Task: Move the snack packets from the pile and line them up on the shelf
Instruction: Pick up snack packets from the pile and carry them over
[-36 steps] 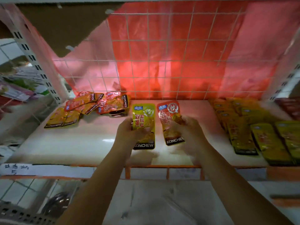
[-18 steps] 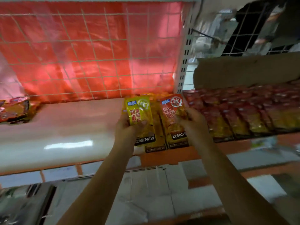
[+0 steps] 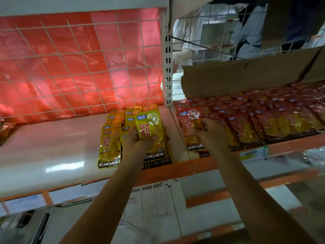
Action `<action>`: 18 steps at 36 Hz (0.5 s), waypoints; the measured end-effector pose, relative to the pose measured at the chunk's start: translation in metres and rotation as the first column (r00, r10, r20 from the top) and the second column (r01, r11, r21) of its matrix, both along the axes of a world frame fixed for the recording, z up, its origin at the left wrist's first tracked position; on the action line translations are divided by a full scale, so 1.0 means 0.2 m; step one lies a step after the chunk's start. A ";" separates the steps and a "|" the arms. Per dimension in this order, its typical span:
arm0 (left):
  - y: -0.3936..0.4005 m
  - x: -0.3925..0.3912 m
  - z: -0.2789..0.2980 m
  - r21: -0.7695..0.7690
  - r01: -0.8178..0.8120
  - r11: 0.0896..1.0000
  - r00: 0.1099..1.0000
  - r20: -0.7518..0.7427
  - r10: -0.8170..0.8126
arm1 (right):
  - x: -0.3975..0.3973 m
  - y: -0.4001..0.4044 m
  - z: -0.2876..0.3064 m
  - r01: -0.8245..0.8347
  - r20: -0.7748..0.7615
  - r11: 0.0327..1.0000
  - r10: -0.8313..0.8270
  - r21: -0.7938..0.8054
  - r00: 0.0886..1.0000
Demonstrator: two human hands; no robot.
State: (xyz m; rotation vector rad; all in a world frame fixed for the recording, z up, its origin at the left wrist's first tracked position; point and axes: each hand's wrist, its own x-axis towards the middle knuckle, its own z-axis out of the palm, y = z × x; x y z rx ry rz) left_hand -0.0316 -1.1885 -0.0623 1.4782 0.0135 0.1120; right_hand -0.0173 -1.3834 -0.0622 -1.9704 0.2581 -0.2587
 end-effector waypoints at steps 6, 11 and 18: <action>0.02 0.05 0.00 0.016 -0.052 0.999 0.999 -0.011 0.052 | 0.17 0.10 -0.01 -0.048 0.054 0.997 0.051 -0.062 0.997; 0.05 0.08 0.00 0.000 -0.116 0.993 0.993 -0.018 0.116 | 0.39 0.18 0.01 -0.105 0.081 0.909 0.149 -0.402 0.985; 0.11 0.12 0.01 0.024 -0.130 0.991 0.991 0.020 0.129 | 0.56 0.28 0.05 -0.162 -0.135 0.728 0.096 -0.666 0.986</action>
